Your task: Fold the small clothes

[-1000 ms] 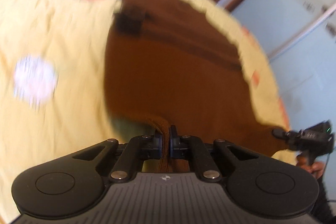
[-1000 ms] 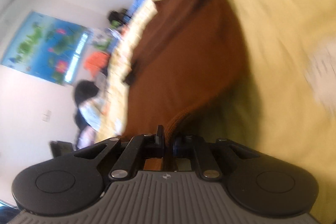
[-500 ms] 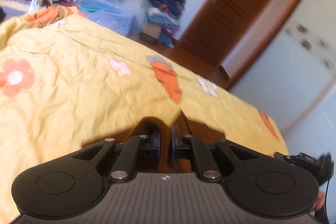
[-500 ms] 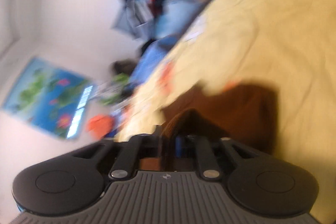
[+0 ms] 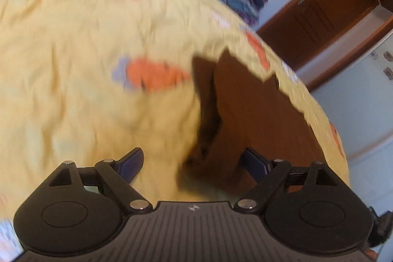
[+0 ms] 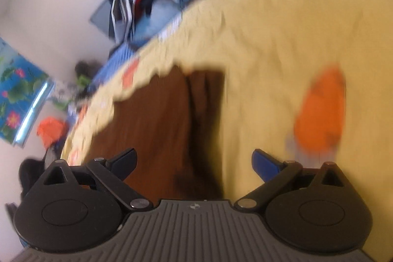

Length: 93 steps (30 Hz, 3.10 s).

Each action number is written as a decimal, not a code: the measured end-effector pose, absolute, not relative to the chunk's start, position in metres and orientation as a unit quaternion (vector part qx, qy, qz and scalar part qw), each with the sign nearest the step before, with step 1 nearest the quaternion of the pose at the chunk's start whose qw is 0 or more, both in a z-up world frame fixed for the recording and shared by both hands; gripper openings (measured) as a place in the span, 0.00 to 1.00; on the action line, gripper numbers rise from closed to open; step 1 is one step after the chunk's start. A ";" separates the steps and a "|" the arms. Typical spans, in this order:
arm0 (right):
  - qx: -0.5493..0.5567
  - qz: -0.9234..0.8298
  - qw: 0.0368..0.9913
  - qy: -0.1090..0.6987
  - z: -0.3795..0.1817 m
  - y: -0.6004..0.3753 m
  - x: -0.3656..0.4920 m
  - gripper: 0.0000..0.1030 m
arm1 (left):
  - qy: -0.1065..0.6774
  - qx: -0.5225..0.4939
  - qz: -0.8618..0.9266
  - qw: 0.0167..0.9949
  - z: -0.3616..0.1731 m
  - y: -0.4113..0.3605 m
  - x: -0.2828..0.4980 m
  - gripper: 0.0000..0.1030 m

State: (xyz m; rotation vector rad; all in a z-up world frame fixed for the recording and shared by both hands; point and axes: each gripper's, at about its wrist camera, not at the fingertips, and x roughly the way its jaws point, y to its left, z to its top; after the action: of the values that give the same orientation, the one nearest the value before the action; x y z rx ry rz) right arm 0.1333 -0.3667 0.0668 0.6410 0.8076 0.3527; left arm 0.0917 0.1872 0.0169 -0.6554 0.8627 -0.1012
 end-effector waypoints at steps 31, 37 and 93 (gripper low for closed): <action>0.273 0.218 0.878 0.326 0.130 -0.381 0.067 0.75 | 0.299 -0.028 -0.055 0.952 0.117 0.163 0.006 0.89; 0.199 0.211 0.877 0.383 0.118 -0.321 0.169 0.72 | 0.374 0.001 -0.062 0.925 0.067 0.119 0.116 0.74; -0.066 0.153 0.943 0.287 0.047 -0.229 0.042 0.93 | 0.370 0.075 -0.065 0.924 0.026 0.027 0.029 0.99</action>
State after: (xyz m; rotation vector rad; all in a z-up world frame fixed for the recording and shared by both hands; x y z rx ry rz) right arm 0.0422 -0.2287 0.0465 -0.1348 0.5841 0.3124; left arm 0.0285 0.0266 0.0261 0.1531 0.7603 -0.1327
